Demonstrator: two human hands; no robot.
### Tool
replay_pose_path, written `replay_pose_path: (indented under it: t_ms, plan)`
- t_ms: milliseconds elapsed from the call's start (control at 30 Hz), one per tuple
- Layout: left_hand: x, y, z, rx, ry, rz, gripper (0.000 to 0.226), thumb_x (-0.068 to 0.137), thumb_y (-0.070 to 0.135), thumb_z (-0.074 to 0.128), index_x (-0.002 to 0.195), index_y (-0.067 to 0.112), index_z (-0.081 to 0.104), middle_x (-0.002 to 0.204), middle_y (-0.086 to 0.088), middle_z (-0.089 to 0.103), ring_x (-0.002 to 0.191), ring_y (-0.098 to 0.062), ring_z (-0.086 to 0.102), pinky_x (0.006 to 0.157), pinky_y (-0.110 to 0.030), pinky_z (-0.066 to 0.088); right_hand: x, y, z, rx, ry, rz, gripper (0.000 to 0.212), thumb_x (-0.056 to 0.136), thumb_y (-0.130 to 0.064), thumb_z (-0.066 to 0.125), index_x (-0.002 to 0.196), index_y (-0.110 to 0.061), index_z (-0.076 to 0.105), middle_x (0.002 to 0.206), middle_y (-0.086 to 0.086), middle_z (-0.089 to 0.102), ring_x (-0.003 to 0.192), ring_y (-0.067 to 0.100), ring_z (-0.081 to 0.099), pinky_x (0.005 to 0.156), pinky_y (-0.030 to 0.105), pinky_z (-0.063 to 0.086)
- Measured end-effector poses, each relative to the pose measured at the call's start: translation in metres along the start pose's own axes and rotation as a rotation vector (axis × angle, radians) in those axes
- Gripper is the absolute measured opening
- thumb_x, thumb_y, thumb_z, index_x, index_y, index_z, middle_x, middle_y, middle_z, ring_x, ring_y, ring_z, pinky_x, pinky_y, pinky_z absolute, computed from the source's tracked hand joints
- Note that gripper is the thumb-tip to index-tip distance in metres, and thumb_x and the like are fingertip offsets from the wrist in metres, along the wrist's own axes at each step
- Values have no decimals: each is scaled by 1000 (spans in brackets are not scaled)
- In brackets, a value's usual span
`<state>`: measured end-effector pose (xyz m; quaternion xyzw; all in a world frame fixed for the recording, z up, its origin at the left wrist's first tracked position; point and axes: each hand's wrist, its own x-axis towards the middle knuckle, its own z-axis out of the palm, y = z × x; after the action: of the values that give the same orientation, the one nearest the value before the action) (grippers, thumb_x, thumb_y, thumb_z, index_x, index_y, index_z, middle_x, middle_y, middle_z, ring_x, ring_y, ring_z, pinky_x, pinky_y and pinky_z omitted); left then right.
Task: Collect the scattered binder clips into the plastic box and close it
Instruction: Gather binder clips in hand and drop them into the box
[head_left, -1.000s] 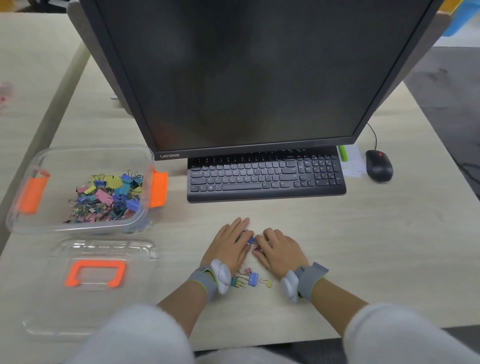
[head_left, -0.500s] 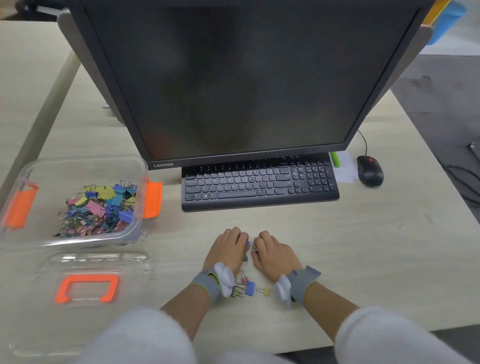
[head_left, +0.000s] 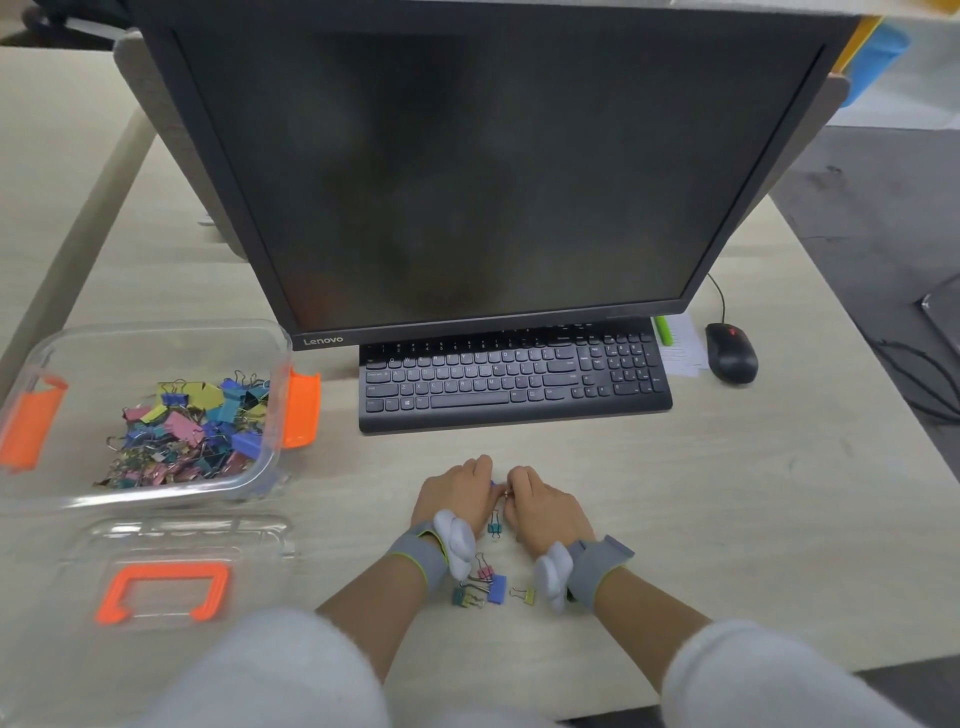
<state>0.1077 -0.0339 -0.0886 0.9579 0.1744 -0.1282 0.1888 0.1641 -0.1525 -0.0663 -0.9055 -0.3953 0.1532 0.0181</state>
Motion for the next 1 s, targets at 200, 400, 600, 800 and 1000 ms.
replay_pose_path:
  t_ms: [200, 400, 600, 800, 1000]
  plan:
    - [-6, -4, -6, -223, 47, -174, 30, 96, 47, 32, 87, 19, 32, 79, -8, 63, 72, -32, 58, 59, -29, 35, 9, -2, -1, 344, -69, 205, 27, 100, -30, 31, 105, -9, 46, 111, 13, 57, 91, 35, 58, 75, 36, 43]
    - [-5, -12, -20, -672, 130, -371, 28, 91, 40, 46, 69, 25, 37, 64, 0, 53, 57, -22, 46, 59, -30, 36, 12, -9, -10, 759, -6, 412, 26, 97, -21, 40, 101, -3, 58, 96, 18, 66, 77, 25, 51, 65, 29, 35]
    - [4, -2, -43, -1113, 165, -492, 27, 88, 32, 54, 65, 24, 44, 53, -1, 50, 50, -20, 40, 50, -26, 30, 17, -32, -33, 1411, -2, 586, 26, 92, -8, 37, 74, -13, 55, 58, 4, 46, 36, 11, 35, 40, 17, 26]
    - [2, -1, -80, -1394, 72, -458, 26, 92, 27, 51, 67, 21, 52, 42, 5, 43, 35, -10, 34, 39, -9, 20, 31, -59, -57, 1697, 47, 598, 20, 83, -5, 38, 71, -7, 53, 54, 9, 51, 28, 13, 33, 37, 13, 24]
    - [-14, -20, -125, -1482, 120, -378, 23, 93, 29, 49, 74, 22, 58, 55, 5, 48, 41, -8, 40, 39, -12, 27, 51, -91, -90, 1763, -1, 591, 30, 91, -21, 43, 63, -13, 52, 45, 3, 53, 32, 12, 38, 40, 13, 28]
